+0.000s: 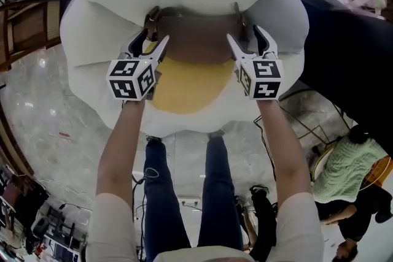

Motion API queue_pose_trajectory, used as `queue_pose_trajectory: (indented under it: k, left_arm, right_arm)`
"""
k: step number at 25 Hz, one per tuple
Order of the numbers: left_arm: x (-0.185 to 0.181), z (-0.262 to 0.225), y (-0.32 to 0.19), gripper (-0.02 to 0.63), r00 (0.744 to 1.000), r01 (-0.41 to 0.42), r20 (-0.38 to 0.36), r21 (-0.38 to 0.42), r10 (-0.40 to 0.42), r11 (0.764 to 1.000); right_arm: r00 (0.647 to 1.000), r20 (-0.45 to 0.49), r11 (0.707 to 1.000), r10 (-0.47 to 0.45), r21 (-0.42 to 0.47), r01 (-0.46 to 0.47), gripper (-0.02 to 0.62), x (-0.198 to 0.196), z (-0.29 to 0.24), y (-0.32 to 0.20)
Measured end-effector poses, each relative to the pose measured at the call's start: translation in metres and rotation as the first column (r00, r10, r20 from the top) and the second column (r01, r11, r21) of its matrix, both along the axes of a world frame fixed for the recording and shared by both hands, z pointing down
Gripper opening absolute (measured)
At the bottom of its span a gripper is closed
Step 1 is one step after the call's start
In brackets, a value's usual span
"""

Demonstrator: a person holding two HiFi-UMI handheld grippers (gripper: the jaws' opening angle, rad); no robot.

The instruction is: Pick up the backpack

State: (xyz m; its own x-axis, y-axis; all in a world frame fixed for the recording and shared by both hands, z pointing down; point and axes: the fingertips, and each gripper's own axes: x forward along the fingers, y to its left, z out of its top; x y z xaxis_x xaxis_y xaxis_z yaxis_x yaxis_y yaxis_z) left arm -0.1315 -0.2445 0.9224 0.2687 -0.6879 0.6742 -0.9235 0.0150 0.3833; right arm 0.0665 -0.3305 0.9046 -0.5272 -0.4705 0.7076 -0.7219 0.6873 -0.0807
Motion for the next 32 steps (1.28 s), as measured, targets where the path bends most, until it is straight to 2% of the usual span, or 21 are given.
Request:
queue_pose_trajectory:
  k: [5, 11, 16, 20, 22, 23, 24, 27, 32]
  left_arm:
    - [-0.004, 0.021, -0.007, 0.278, 1.000, -0.010, 0.004, -0.037, 0.010, 0.999]
    - [0.010, 0.051, -0.015, 0.276, 0.997, -0.078, -0.015, -0.104, 0.077, 0.991]
    - [0.011, 0.061, -0.025, 0.276, 0.999, -0.041, -0.037, -0.102, 0.038, 0.994]
    - [0.014, 0.063, -0.029, 0.276, 0.999, -0.048, -0.014, -0.093, 0.047, 0.995]
    - [0.013, 0.063, -0.029, 0.274, 1.000, -0.018, -0.021, -0.087, 0.016, 0.996]
    - [0.011, 0.063, -0.028, 0.260, 0.999, 0.004, -0.033, -0.082, -0.007, 0.997]
    - [0.009, 0.063, -0.028, 0.213, 0.999, 0.020, -0.044, -0.078, -0.023, 0.997]
    - [0.010, 0.060, -0.024, 0.168, 0.998, 0.009, -0.055, -0.066, -0.012, 0.998]
    - [0.016, 0.053, -0.015, 0.133, 0.998, -0.002, -0.061, -0.049, -0.001, 0.999]
  right_arm:
    - [0.999, -0.031, 0.998, -0.029, -0.057, 0.027, 0.316, -0.003, 0.023, -0.001]
    - [0.999, -0.035, 0.995, -0.022, -0.103, 0.018, 0.316, -0.005, 0.046, -0.005]
    - [0.999, -0.029, 0.995, -0.027, -0.100, 0.024, 0.314, -0.013, 0.055, -0.007]
    - [0.999, -0.041, 0.996, -0.016, -0.088, 0.013, 0.313, -0.008, 0.058, -0.011]
    - [0.999, -0.041, 0.996, -0.013, -0.091, 0.009, 0.300, -0.007, 0.058, -0.010]
    - [0.999, -0.039, 0.996, -0.010, -0.095, 0.006, 0.286, -0.007, 0.057, -0.009]
    - [0.999, -0.036, 0.995, -0.007, -0.097, 0.004, 0.273, -0.007, 0.057, -0.008]
    - [1.000, -0.025, 0.996, 0.004, -0.085, -0.006, 0.233, -0.006, 0.053, -0.004]
    - [1.000, -0.003, 0.998, 0.029, -0.054, -0.029, 0.196, -0.003, 0.046, 0.005]
